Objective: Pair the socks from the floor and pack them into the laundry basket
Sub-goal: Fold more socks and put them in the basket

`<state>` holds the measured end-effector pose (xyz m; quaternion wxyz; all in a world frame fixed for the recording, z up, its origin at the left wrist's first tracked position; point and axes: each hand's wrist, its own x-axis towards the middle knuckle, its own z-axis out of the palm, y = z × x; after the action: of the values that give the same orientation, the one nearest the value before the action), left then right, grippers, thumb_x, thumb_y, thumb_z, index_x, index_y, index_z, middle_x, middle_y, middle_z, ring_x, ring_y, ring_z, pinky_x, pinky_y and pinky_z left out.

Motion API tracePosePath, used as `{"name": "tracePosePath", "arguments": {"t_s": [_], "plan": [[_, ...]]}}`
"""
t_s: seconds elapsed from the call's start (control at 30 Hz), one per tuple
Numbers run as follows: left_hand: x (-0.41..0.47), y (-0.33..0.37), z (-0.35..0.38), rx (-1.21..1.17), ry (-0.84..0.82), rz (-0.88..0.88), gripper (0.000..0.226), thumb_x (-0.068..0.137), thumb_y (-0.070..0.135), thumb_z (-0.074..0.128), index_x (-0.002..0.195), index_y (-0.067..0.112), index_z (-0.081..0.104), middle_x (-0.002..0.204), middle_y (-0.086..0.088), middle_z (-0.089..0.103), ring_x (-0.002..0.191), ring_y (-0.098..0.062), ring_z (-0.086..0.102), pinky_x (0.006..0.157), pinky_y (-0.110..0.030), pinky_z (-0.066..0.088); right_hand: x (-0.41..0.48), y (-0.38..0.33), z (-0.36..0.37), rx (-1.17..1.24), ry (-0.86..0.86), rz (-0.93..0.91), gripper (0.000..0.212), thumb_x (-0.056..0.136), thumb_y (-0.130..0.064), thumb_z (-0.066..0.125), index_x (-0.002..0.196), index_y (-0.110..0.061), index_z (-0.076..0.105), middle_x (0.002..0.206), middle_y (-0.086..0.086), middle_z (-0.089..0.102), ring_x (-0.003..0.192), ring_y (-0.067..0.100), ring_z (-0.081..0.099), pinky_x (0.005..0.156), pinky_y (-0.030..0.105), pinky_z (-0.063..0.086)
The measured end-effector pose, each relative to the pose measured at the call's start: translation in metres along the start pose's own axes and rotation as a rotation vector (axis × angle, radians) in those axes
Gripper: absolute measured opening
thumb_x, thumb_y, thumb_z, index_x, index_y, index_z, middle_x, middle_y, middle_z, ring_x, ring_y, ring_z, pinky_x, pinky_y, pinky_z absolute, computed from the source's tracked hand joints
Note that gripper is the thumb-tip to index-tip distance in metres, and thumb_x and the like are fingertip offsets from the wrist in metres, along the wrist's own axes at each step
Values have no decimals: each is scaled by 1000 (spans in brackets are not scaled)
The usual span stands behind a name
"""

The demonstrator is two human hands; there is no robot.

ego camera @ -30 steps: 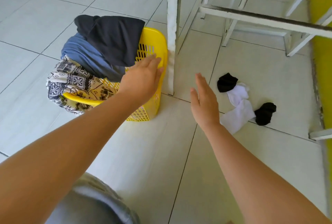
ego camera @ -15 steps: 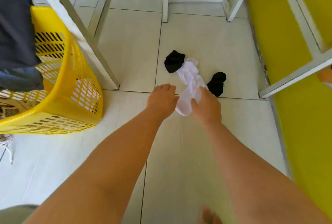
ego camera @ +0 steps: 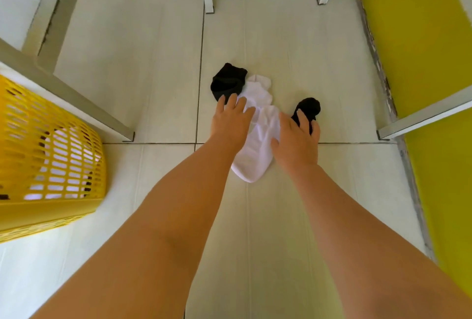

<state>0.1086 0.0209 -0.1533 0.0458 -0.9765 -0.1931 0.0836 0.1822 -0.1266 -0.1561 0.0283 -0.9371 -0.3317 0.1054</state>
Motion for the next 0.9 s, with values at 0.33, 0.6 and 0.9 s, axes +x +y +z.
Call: {"name": "tracePosePath", "arguments": {"t_s": [0.33, 0.6, 0.9], "plan": [[9, 3, 6, -222, 158, 17, 28, 91, 12, 54, 119, 12, 54, 115, -7, 58, 105, -27, 52, 95, -35, 41, 4, -16, -1, 139, 121, 112, 32, 81, -12, 58, 112, -15, 60, 96, 4, 64, 107, 29, 46, 106, 41, 23], [-11, -28, -46, -1249, 205, -372, 9, 101, 20, 39, 100, 15, 46, 77, 5, 51, 69, -16, 49, 66, -30, 46, -6, -21, -36, 683, 190, 212, 13, 78, -7, 55, 85, -13, 46, 85, 8, 57, 86, 33, 51, 66, 39, 44], [-61, -67, -84, -1938, 47, -637, 19, 101, 17, 37, 96, 14, 56, 99, -7, 58, 92, -27, 57, 87, -43, 50, -28, -47, -86, 1011, -45, 346, 34, 87, -15, 61, 119, -9, 53, 103, 2, 56, 92, 25, 54, 57, 25, 37]]}}
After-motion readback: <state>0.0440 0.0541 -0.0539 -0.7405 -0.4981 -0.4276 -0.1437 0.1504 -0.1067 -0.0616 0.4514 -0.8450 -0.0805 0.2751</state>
